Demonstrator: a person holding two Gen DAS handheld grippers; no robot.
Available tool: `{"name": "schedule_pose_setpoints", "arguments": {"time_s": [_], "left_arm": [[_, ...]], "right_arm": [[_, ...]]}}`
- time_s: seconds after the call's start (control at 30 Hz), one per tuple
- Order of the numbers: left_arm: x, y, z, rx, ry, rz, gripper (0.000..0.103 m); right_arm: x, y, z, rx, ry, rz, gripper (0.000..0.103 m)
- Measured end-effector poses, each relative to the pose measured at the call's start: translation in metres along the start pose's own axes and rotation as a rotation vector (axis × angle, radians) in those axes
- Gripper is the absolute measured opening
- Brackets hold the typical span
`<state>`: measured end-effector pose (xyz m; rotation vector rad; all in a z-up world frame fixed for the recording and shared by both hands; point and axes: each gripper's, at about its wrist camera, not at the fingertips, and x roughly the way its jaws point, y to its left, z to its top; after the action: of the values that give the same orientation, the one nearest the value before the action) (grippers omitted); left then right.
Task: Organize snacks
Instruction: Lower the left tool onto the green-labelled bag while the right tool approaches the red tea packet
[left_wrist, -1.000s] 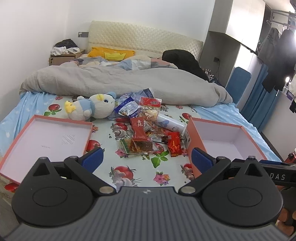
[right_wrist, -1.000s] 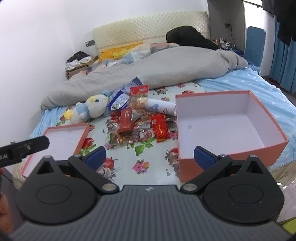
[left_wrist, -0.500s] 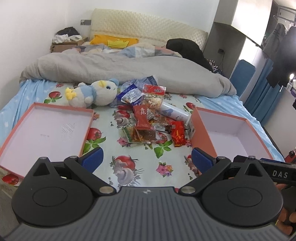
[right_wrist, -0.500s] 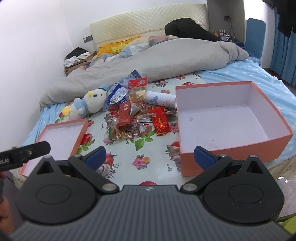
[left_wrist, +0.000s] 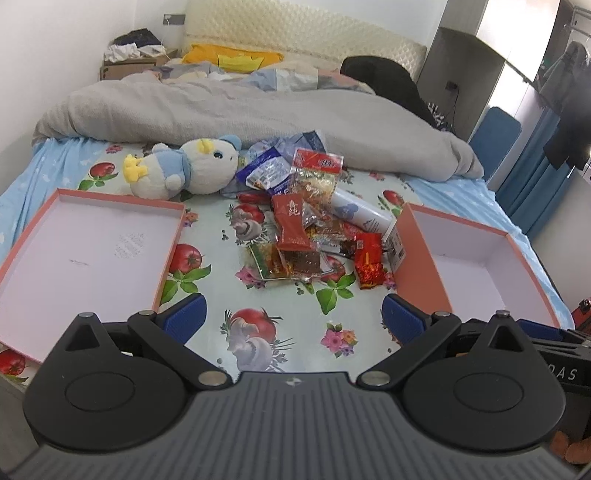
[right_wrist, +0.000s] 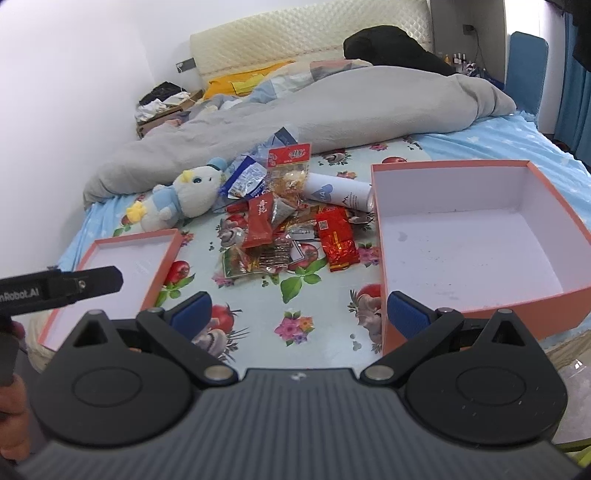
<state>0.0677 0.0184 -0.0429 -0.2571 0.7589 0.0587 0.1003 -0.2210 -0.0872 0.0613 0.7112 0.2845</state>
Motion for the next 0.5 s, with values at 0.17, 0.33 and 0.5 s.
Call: {"name": "schedule_pose_setpoints", "arguments": {"time_s": [0.17,0.33,0.5], "left_arm": [[0.025,0.008,0.005,-0.007,0.04,0.021,0.103],[0.056,0.016,0.008,0.003,0.081,0.045,0.103],[0.093,0.024,0.013,0.003,0.139,0.058,0.102]], "right_arm": [[0.016,0.002,0.006,-0.011,0.025,0.026,0.093],[0.038,0.011,0.009,-0.044,0.057,0.036,0.073],[0.063,0.015,0.012,-0.07,0.086,0.037,0.069]]}}
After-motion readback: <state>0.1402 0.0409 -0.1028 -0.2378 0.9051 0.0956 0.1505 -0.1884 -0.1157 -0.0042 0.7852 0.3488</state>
